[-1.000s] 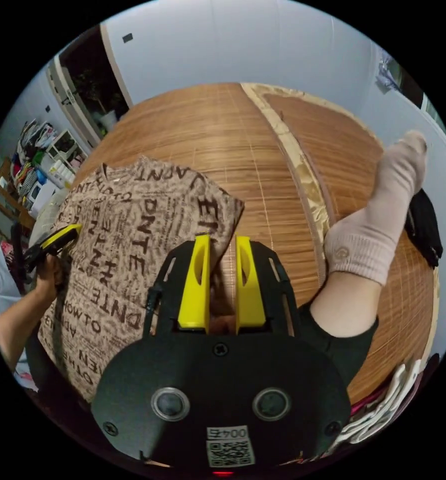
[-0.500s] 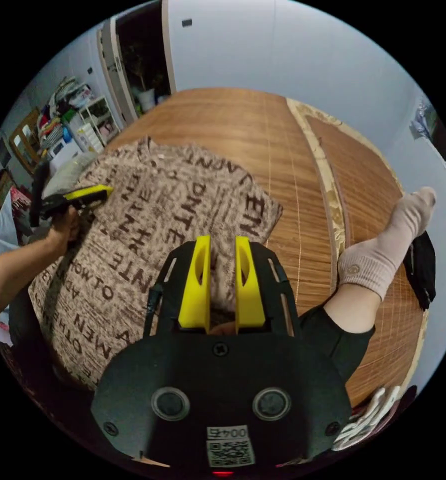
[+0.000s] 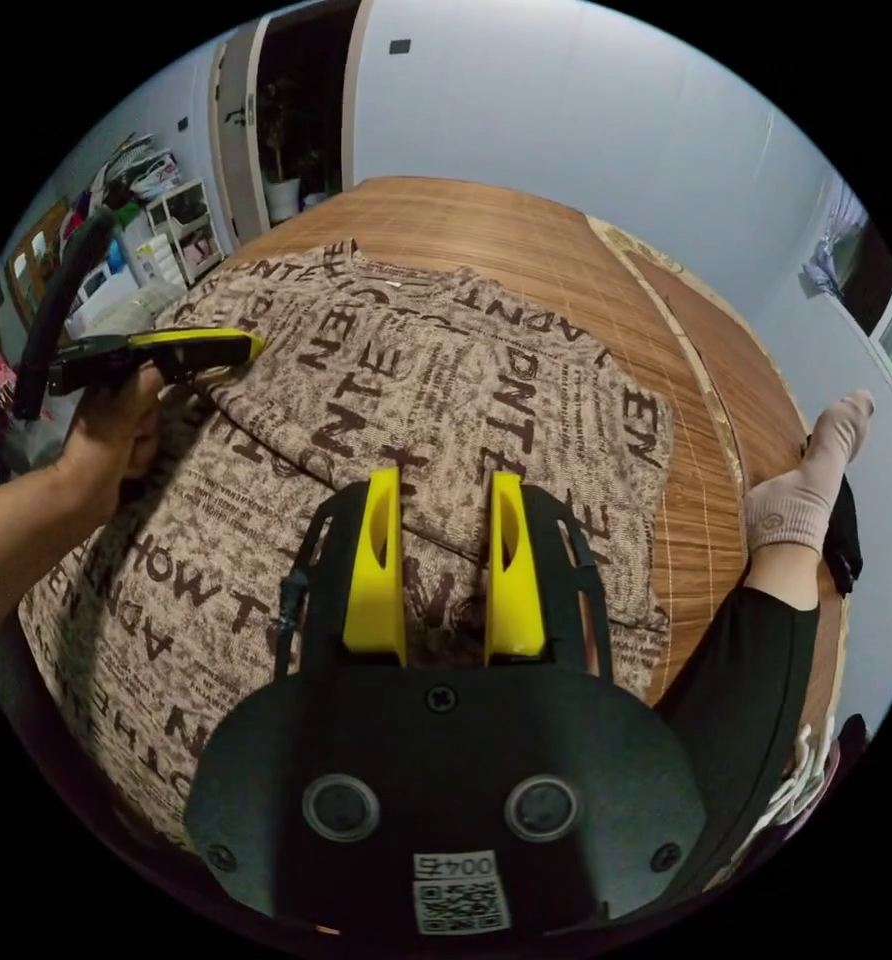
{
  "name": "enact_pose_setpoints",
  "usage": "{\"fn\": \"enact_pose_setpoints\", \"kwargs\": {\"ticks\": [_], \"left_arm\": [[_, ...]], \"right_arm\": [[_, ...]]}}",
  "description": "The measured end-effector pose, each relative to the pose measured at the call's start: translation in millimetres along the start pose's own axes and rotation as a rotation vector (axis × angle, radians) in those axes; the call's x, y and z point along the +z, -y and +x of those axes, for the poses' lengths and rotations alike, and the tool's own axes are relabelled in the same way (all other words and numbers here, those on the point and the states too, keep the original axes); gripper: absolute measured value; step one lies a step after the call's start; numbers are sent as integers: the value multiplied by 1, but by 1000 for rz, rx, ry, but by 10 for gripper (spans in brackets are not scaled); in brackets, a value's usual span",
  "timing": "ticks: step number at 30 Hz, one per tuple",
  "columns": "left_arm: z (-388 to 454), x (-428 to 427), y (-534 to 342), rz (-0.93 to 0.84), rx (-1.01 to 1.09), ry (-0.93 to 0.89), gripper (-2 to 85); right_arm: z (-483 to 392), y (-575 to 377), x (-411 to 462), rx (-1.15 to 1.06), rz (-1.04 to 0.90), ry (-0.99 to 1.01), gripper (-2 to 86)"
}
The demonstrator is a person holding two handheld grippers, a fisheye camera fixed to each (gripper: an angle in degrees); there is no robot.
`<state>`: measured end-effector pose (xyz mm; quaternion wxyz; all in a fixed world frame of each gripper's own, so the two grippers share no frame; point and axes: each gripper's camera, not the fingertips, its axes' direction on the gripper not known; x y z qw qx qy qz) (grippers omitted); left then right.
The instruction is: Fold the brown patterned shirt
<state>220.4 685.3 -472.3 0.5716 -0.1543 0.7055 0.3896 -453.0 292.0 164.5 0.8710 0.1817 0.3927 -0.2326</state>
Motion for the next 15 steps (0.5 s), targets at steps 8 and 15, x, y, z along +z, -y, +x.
{"fn": "enact_pose_setpoints", "kwargs": {"ticks": [8,15], "left_arm": [[-83,-31,2,-11,-34,-77,33],[-208,-130,-24,190,-172,-359,112]], "right_arm": [[20,-14,21,31,29,60,132],[30,-20,34,36,31,71,132]]}}
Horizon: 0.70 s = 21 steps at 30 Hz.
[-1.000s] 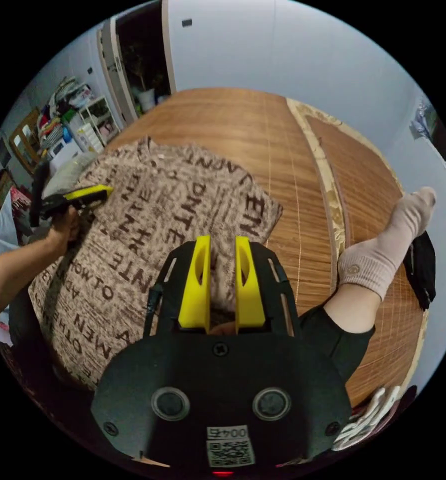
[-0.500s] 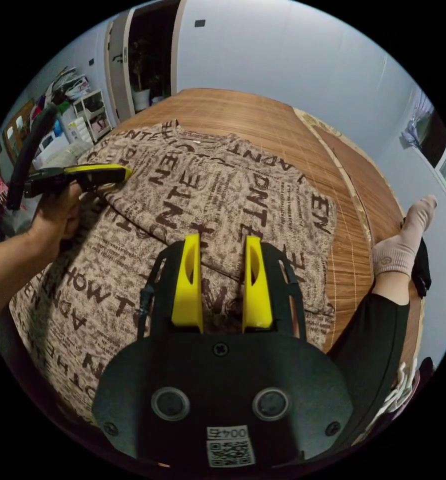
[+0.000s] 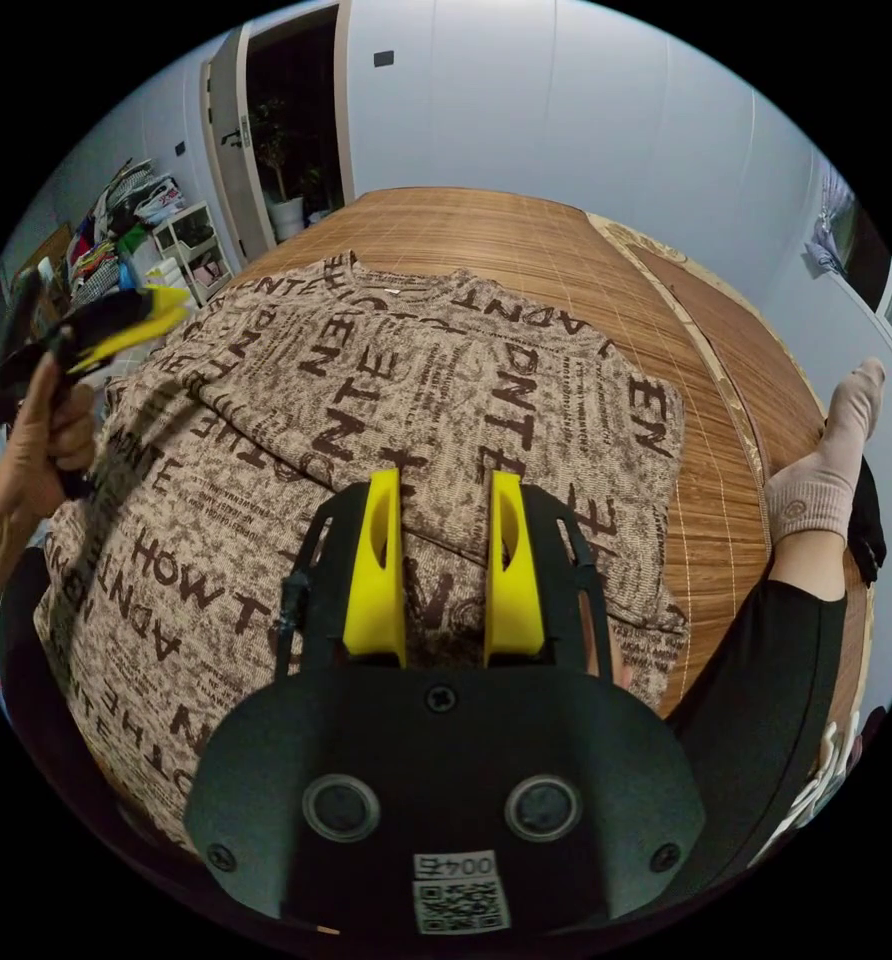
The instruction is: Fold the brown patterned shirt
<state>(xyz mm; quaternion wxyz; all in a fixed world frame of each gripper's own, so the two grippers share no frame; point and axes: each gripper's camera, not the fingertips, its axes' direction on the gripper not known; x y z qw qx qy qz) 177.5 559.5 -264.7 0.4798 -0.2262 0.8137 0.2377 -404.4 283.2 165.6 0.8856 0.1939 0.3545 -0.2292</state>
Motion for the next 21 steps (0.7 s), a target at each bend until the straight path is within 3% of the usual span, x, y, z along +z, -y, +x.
{"fn": "enact_pose_setpoints", "kwargs": {"ticks": [3,5,8,11,17,21], "left_arm": [[-79,-96,-22,158,-197,-26,145],[-177,-146,-55,219,-526,-106,163],[-286,-169,-106,225,-925,-228,180],[-346,-165,-138,189,-1125,-268,185],[-393,-134,-148,177,-1276,-361,182],[-399,-129,-147,200,-1315,-303,123]], "right_arm": [[3,-2,5,-1,0,0,132],[6,-3,9,-1,0,-1,132],[9,-5,14,-1,1,-2,132],[11,-6,19,-1,1,-2,132],[16,-8,27,0,2,-1,131],[19,-8,31,6,3,0,129]]}}
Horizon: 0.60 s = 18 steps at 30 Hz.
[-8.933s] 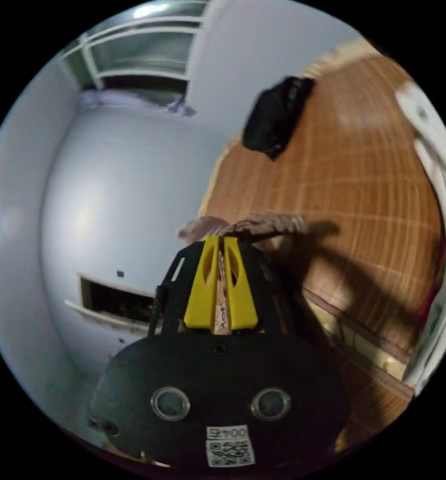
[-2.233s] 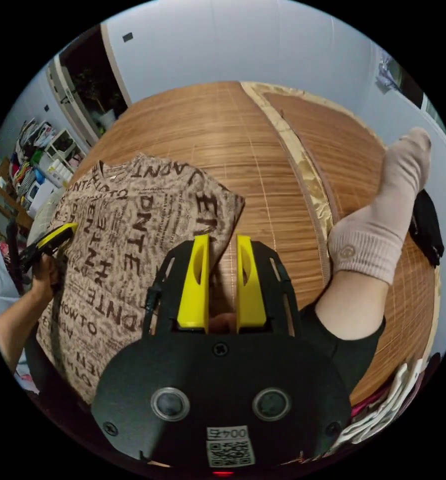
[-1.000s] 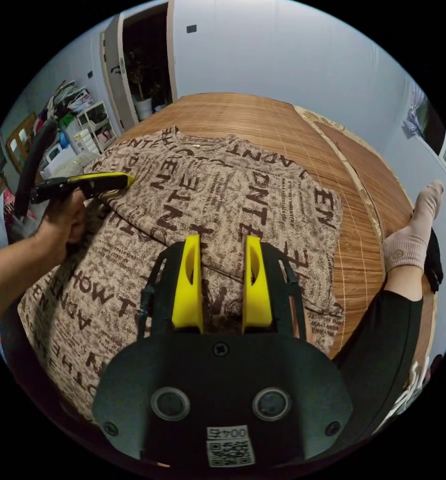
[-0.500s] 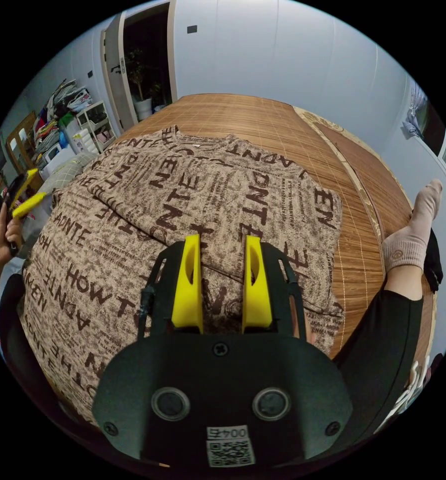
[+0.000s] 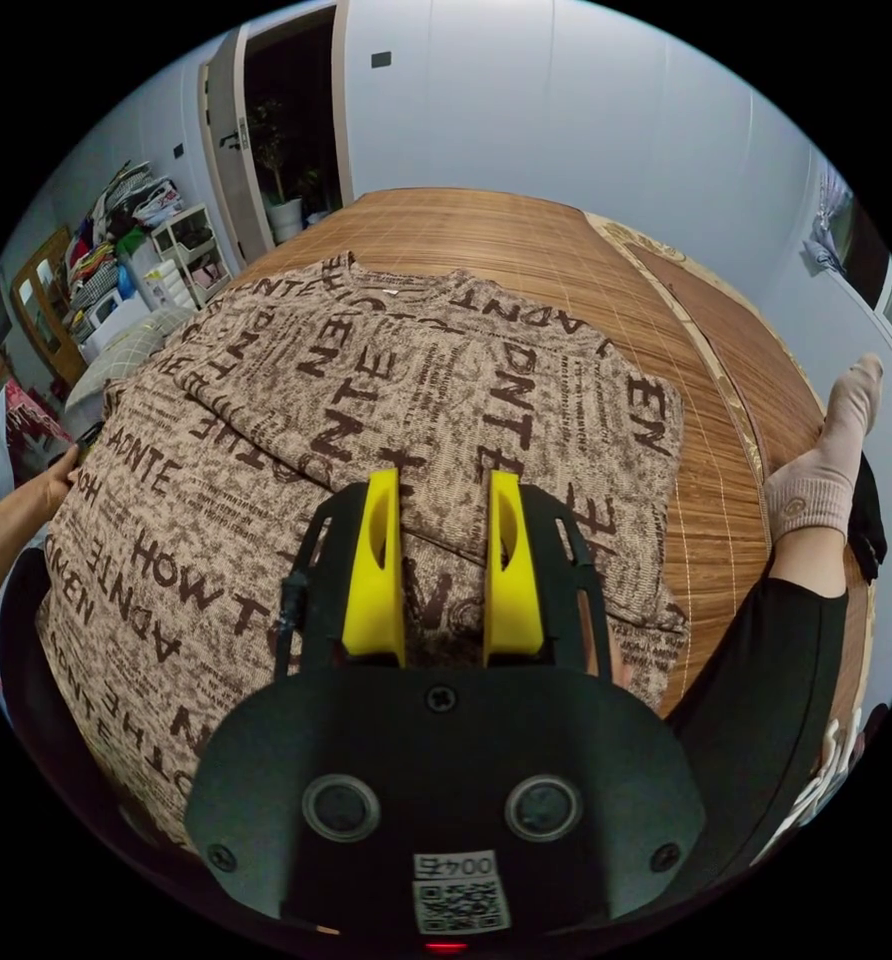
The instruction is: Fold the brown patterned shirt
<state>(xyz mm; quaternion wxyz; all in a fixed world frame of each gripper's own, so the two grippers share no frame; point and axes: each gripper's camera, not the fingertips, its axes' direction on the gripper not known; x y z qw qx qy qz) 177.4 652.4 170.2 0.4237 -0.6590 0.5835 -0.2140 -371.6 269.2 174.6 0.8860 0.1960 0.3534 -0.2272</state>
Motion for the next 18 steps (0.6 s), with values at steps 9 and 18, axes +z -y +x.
{"fn": "enact_pose_setpoints", "kwargs": {"ticks": [9,18], "left_arm": [[105,-18,-63,285,484,125,26],[295,53,-387,180,1886,279,57]], "right_arm": [[4,2,9,11,-1,0,108],[5,6,14,15,-5,7,98]]}}
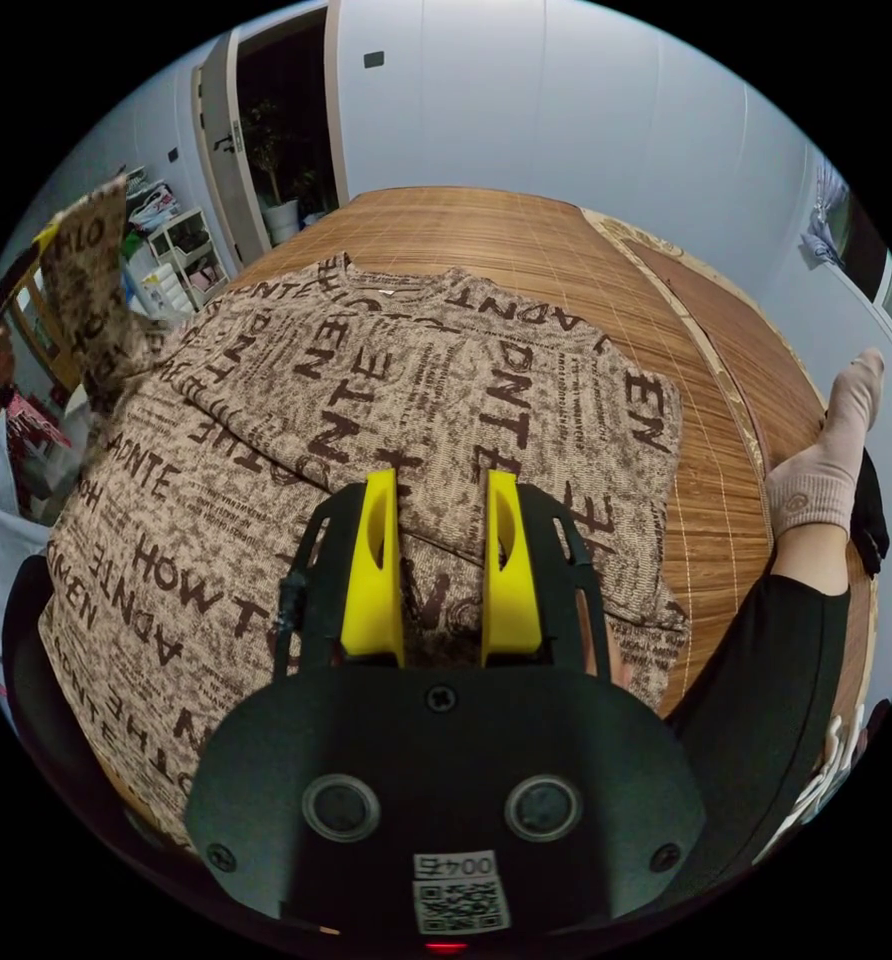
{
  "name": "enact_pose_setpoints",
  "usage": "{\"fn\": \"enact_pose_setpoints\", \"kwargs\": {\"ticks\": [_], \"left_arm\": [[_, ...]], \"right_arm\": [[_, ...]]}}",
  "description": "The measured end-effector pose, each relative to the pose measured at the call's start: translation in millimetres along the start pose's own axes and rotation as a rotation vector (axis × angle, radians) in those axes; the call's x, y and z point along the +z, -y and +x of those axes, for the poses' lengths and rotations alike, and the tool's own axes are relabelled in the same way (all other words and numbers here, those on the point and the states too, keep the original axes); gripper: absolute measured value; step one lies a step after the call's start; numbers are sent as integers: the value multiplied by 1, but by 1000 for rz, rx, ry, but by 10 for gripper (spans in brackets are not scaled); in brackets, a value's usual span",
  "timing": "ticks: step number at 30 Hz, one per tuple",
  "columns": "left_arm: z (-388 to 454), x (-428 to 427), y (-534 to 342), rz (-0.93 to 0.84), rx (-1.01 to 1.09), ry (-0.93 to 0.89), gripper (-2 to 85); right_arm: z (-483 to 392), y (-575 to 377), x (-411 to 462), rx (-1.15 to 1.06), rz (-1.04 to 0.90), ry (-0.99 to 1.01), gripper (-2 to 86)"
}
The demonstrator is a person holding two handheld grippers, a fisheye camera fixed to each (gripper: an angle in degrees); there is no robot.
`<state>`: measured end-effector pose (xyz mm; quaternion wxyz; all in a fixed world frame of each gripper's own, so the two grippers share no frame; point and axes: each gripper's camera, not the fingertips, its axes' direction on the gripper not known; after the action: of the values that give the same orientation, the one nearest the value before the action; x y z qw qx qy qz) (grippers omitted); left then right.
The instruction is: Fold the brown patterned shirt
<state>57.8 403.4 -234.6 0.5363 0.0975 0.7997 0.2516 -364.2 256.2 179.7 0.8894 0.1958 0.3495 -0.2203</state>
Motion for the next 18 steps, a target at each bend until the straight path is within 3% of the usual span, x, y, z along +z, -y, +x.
{"fn": "enact_pose_setpoints", "kwargs": {"ticks": [2,4,7,13,18], "left_arm": [[78,18,16,-96,179,-68,111],[113,34,10,-166,213,-105,133],[145,64,-17,-293,155,-142,144],[177,130,-73,-524,41,-23,128],[198,161,-74,-522,-28,70,114]], "right_arm": [[0,2,1,2,-1,4,97],[0,3,1,3,-2,7,97],[-1,5,2,5,-2,10,99],[-3,10,2,5,-2,9,97],[-5,15,0,5,-3,10,95]]}}
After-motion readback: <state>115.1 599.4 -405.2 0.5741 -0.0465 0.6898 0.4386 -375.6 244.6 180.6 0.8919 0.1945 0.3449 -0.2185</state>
